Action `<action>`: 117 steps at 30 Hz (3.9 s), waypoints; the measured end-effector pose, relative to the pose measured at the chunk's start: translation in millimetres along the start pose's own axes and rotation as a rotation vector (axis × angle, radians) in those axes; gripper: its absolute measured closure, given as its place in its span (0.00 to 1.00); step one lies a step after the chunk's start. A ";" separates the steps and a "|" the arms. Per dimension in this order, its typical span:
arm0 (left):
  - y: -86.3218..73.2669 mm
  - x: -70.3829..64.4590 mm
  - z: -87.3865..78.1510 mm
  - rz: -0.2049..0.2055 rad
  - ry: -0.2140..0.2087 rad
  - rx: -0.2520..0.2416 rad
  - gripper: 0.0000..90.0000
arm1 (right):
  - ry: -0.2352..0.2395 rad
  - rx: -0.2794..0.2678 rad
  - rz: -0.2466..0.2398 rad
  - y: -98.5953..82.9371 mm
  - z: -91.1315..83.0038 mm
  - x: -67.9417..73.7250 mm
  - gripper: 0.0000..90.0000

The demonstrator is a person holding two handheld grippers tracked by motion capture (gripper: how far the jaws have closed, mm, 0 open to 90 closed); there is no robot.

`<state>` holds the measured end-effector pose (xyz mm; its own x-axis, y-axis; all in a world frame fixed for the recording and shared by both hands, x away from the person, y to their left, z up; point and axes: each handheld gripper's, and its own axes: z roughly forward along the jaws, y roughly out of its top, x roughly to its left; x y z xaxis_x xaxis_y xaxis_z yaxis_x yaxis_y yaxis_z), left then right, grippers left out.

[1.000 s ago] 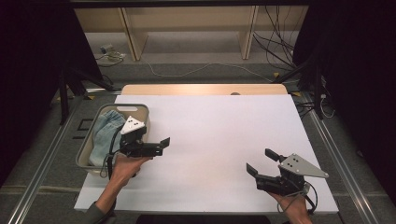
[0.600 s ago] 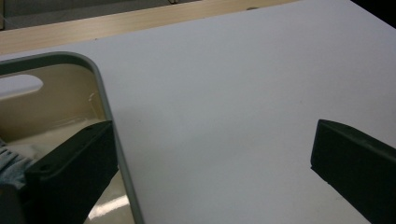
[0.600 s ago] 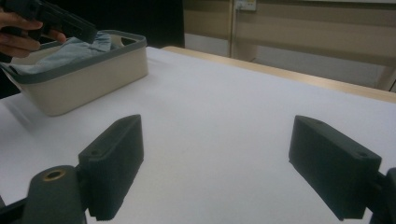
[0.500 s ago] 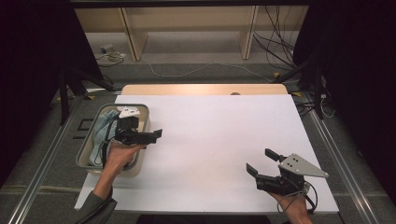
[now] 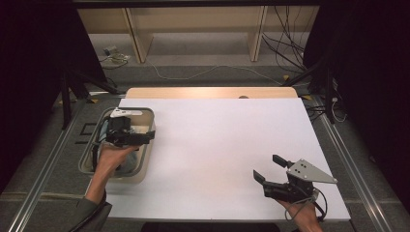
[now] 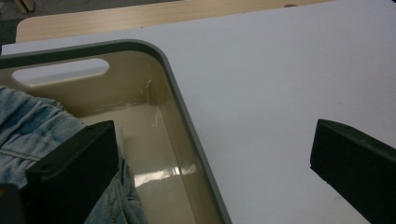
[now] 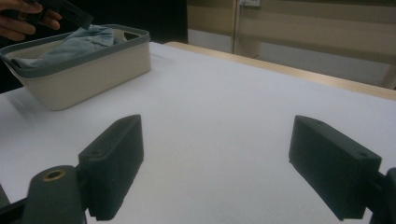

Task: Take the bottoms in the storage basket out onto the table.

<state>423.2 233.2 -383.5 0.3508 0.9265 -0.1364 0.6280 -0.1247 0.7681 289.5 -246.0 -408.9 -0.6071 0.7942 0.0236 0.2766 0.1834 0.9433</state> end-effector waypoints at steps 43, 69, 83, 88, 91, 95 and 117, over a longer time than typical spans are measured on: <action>-28.5 63.8 22.4 -0.113 0.192 0.334 0.02 | 0.003 0.022 0.009 -0.6 4.5 -0.2 0.21; -27.6 63.8 59.5 -0.026 0.231 0.522 0.16 | 0.005 0.035 0.003 -0.6 7.5 -0.8 0.21; -26.0 73.7 40.6 -0.039 0.140 0.408 0.63 | 0.002 0.038 0.009 0.3 7.4 -1.5 0.22; -23.1 75.3 30.3 -0.066 0.095 0.362 0.66 | 0.006 0.038 0.011 0.6 7.8 -1.3 0.22; -21.4 76.6 24.2 -0.080 0.069 0.336 0.67 | 0.005 0.036 0.012 0.8 7.0 -1.7 0.22; -19.5 76.6 16.0 -0.101 0.032 0.301 0.68 | 0.005 0.032 0.020 1.0 5.9 -2.6 0.23; -6.5 75.6 -10.3 -0.163 -0.110 0.156 0.68 | -0.002 0.027 0.026 0.8 3.5 -4.0 0.23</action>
<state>438.5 307.7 -392.3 0.3041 0.8956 -0.3248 0.7790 -0.0375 0.6259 294.7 -247.0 -409.4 -0.5978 0.8002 0.0477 0.3127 0.1780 0.9330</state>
